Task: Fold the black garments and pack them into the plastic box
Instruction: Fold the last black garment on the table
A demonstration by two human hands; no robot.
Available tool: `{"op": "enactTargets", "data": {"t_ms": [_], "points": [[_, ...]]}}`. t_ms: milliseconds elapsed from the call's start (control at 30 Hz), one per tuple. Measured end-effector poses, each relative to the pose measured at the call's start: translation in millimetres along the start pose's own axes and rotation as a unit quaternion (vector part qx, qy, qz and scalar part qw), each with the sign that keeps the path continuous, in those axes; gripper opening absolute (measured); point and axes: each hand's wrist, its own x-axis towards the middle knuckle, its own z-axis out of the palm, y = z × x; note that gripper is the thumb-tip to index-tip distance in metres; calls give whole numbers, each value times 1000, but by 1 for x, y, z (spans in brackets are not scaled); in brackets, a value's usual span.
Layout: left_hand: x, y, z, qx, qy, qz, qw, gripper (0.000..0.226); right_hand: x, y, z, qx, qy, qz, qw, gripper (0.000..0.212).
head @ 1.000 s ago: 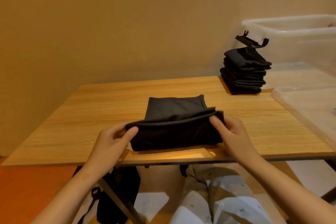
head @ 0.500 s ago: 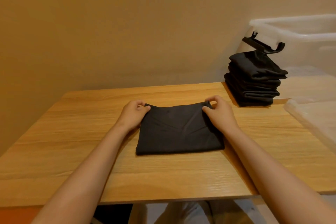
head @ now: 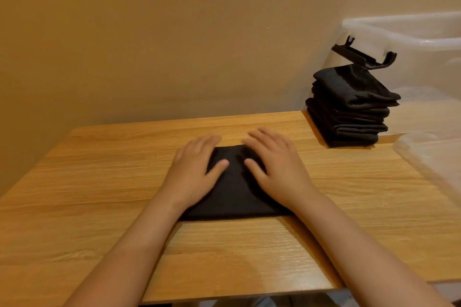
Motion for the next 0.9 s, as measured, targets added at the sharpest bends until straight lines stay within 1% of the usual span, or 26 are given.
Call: {"op": "enactTargets", "data": {"t_ms": [67, 100, 133, 167, 200, 333, 433, 467, 533, 567, 600, 667, 700, 733, 800, 867, 900], "points": [[0, -1, 10, 41, -132, -13, 990, 64, -1, -4, 8, -49, -102, -12, 993, 66], [1, -3, 13, 50, -168, -23, 984, 64, -2, -2, 12, -61, -152, 3, 987, 66], [1, -6, 14, 53, -183, -29, 981, 64, -2, 0, 14, -67, -195, 21, 978, 62], [2, -7, 14, 53, -184, -30, 981, 64, -2, 2, 15, -70, -221, 33, 972, 59], [2, -7, 14, 53, -184, -31, 981, 64, -2, 3, 15, -73, -230, 36, 970, 58], [-1, -2, 11, 61, -199, -62, 976, 65, 1, 4, 12, -74, -236, 11, 969, 58], [-16, 19, 2, 90, -225, -128, 962, 70, 9, 16, 5, -64, -260, -47, 962, 60], [-25, 29, -3, 112, -227, -155, 955, 72, 13, 23, 1, -87, -250, -66, 962, 64], [-48, 51, -14, 168, -218, -187, 943, 74, 19, 29, -9, -162, -188, -80, 965, 68], [-61, 59, -19, 185, -210, -191, 941, 74, 17, 27, -14, -174, -159, -77, 969, 66], [-72, 64, -26, 188, -199, -192, 942, 73, 12, 20, -19, -156, -142, -75, 975, 63], [-90, 64, -32, 154, -175, -178, 956, 74, -10, -2, -26, -67, -151, -96, 982, 61], [-96, 59, -34, 124, -175, -152, 965, 78, -25, -14, -28, -29, -166, -119, 979, 60], [-102, 54, -33, 94, -181, -111, 973, 82, -40, -22, -27, -5, -180, -142, 973, 60], [-111, 47, -30, 32, -206, -31, 977, 88, -65, -29, -26, 16, -196, -163, 967, 58], [-121, 43, -27, 22, -228, 0, 973, 88, -83, -25, -32, 31, -218, -150, 964, 62], [-126, 41, -28, 29, -229, 8, 973, 89, -92, -20, -35, 31, -235, -149, 960, 68]]}}
